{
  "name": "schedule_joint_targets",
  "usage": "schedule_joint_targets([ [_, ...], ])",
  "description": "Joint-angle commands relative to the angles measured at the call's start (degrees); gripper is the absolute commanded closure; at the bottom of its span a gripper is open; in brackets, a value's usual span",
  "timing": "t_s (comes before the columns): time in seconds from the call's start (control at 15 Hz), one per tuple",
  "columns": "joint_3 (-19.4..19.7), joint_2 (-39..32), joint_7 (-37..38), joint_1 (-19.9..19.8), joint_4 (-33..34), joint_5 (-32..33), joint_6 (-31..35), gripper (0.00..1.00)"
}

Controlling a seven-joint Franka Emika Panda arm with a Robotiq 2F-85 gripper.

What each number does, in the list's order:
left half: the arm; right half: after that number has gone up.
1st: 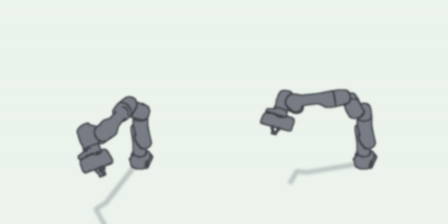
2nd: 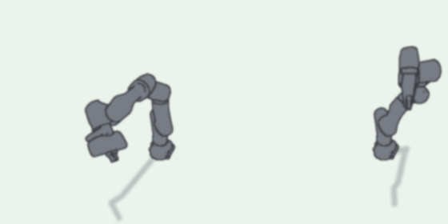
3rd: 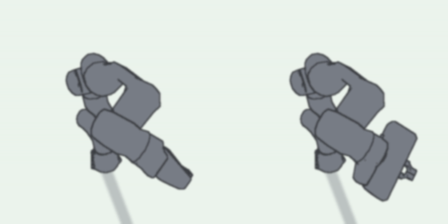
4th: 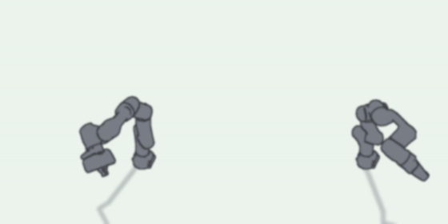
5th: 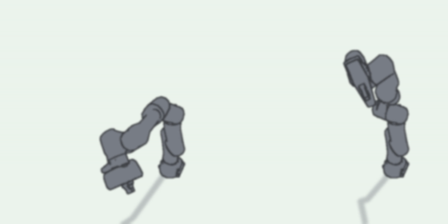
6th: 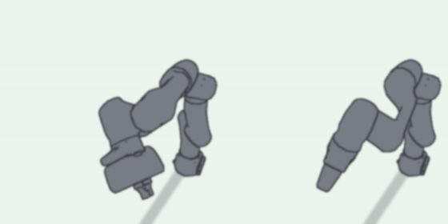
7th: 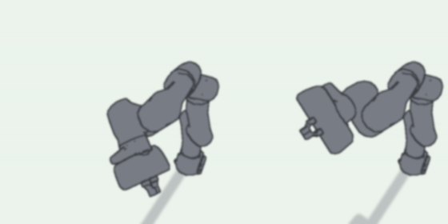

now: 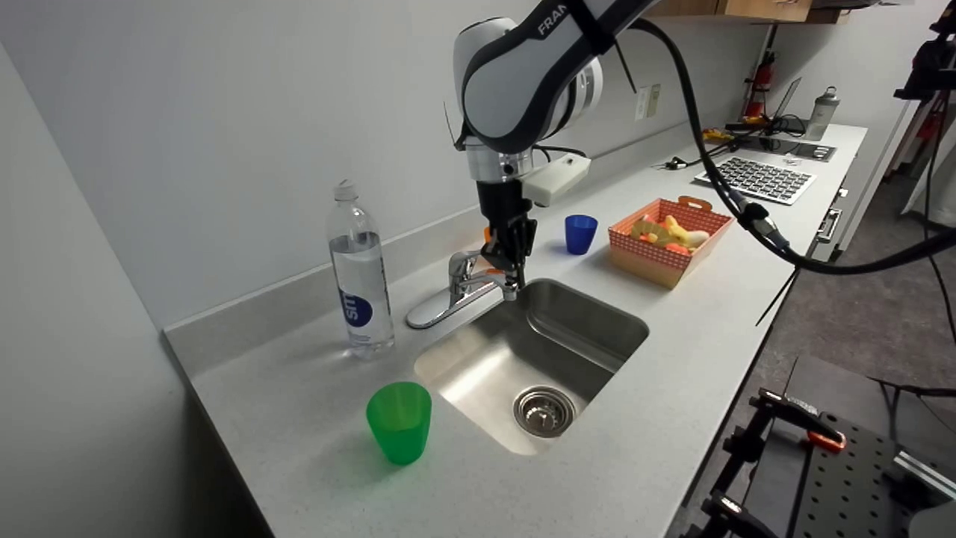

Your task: Turn the tap nozzle slightly to the left

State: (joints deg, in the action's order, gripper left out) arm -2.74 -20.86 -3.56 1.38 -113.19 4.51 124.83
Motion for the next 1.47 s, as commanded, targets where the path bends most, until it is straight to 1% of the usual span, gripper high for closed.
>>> schedule_joint_targets([
  [0.0, -0.88, 1.95, 0.01, 0.90, -1.54, -1.28, 1.87, 1.00],
  [0.33, -1.14, 2.00, 0.03, 0.76, -0.68, -1.83, 1.61, 1.00],
  [0.53, -0.74, 1.95, 0.50, 0.94, -0.44, -0.67, 1.66, 1.00],
  [0.8, 0.42, 1.67, 1.10, 0.06, 3.45, -0.76, -1.26, 1.00],
  [1.0, 1.36, 2.29, 1.44, -0.17, 6.36, -0.29, -1.36, 1.00],
  [1.13, 2.41, 2.55, 2.32, 0.49, 8.03, 2.40, -3.09, 1.00],
  [1.2, 1.65, 1.58, 0.50, -0.05, 6.77, 0.62, -0.63, 0.99],
  [1.4, 2.03, 2.12, 0.59, -0.12, 7.66, 1.17, -1.44, 0.99],
])
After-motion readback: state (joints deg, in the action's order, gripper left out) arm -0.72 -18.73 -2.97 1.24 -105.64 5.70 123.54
